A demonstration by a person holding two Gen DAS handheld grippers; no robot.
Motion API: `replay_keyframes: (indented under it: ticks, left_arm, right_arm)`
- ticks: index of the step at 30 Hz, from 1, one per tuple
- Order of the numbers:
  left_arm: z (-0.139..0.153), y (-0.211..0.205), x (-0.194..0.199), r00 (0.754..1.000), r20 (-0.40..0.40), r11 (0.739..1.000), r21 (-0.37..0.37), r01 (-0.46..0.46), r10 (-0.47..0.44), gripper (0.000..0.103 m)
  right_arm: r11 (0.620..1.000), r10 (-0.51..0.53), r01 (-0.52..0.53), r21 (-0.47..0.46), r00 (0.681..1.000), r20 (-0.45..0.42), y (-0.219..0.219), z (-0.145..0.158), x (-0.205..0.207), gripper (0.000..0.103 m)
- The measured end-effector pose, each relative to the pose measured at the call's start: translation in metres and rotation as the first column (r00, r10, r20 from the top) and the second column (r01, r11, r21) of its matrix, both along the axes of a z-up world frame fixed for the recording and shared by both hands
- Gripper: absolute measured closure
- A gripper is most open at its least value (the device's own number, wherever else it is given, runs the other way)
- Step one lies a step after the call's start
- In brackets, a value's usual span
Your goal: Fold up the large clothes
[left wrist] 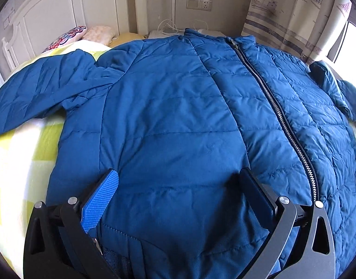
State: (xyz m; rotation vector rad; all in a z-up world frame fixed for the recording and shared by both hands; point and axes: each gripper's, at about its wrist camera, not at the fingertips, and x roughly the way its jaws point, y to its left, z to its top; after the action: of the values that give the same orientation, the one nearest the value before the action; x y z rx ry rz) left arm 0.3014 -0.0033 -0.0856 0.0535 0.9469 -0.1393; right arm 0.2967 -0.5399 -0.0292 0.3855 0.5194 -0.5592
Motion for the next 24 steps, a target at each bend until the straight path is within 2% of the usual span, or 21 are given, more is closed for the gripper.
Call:
replay_keyframes:
  ticks: [3,4,5,8,9,10,11,12,13,14,15,16,17,19,20,21,22,24]
  left_arm:
    - [0.0,0.0,0.0,1.0,0.001,1.0,-0.002,-0.002,0.002,0.004]
    - [0.0,0.001,-0.001,1.0,0.001,1.0,-0.005,-0.001,0.001,0.004]
    - [0.0,0.001,-0.001,1.0,0.002,1.0,-0.009,-0.001,0.002,0.004]
    - [0.001,0.004,-0.002,1.0,0.003,1.0,-0.023,-0.001,0.001,0.004]
    - [0.001,0.005,-0.002,1.0,0.003,1.0,-0.03,-0.001,0.001,0.004]
    - [0.001,0.005,-0.002,1.0,0.004,0.999,-0.034,-0.001,0.001,0.004]
    - [0.001,0.006,-0.002,1.0,0.004,0.999,-0.037,0.0,0.001,0.004]
    - [0.001,0.006,-0.002,1.0,0.005,0.999,-0.039,0.0,0.0,0.004]
    - [0.001,0.006,-0.003,1.0,0.005,0.999,-0.04,0.0,0.0,0.004]
    - [0.001,0.006,-0.003,1.0,0.006,0.999,-0.043,0.001,-0.001,0.004]
    - [0.002,0.007,-0.003,1.0,0.005,0.999,-0.05,0.001,0.0,0.004]
    - [0.002,0.009,-0.003,1.0,0.006,0.998,-0.056,0.001,-0.001,0.004]
    - [0.002,0.009,-0.003,1.0,0.006,0.998,-0.062,0.001,-0.001,0.004]
    - [0.002,0.01,-0.002,1.0,0.004,0.998,-0.063,0.001,-0.001,0.004]
    - [0.002,0.01,-0.002,1.0,0.005,0.998,-0.062,0.002,-0.001,0.004]
    - [0.002,0.009,-0.003,1.0,0.006,0.998,-0.064,0.002,-0.001,0.004]
    - [0.002,0.01,-0.003,1.0,0.006,0.998,-0.067,0.002,-0.001,0.004]
    - [0.002,0.011,-0.002,1.0,0.004,0.997,-0.073,0.002,-0.001,0.004]
  right_arm:
    - [0.972,0.171,-0.168,-0.162,0.985,0.007,0.063,0.039,0.026,0.093]
    - [0.933,0.27,-0.263,-0.246,0.963,-0.004,0.103,0.05,0.035,0.093]
    - [0.903,0.33,-0.32,-0.287,0.944,-0.015,0.128,0.054,0.039,0.093]
    - [0.75,0.553,-0.543,-0.377,0.828,-0.094,0.223,0.046,0.05,0.092]
    - [0.681,0.618,-0.62,-0.39,0.772,-0.148,0.256,0.034,0.053,0.091]
    - [0.611,0.665,-0.694,-0.381,0.711,-0.228,0.288,0.018,0.059,0.091]
    - [0.566,0.682,-0.735,-0.374,0.672,-0.288,0.309,0.003,0.057,0.089]
    - [0.516,0.687,-0.778,-0.358,0.626,-0.37,0.332,-0.017,0.058,0.082]
    - [0.466,0.679,-0.83,-0.305,0.557,-0.478,0.35,-0.046,0.064,0.075]
    - [0.448,0.651,-0.832,-0.328,0.555,-0.518,0.357,-0.06,0.064,0.072]
    - [0.433,0.623,-0.816,-0.382,0.577,-0.528,0.36,-0.063,0.062,0.066]
    - [0.438,0.618,-0.816,-0.378,0.579,-0.533,0.36,-0.064,0.063,0.061]
    - [0.468,0.634,-0.818,-0.333,0.574,-0.519,0.35,-0.064,0.068,0.059]
    - [0.541,0.702,-0.824,-0.17,0.553,-0.449,0.315,-0.062,0.077,0.043]
    - [0.569,0.722,-0.817,-0.096,0.551,-0.419,0.306,-0.06,0.078,0.039]
    - [0.6,0.744,-0.8,0.0,0.558,-0.368,0.287,-0.058,0.077,0.039]
    - [0.627,0.752,-0.776,0.069,0.579,-0.315,0.268,-0.054,0.071,0.038]
    - [0.676,0.727,-0.729,0.108,0.636,-0.26,0.254,-0.044,0.042,0.035]
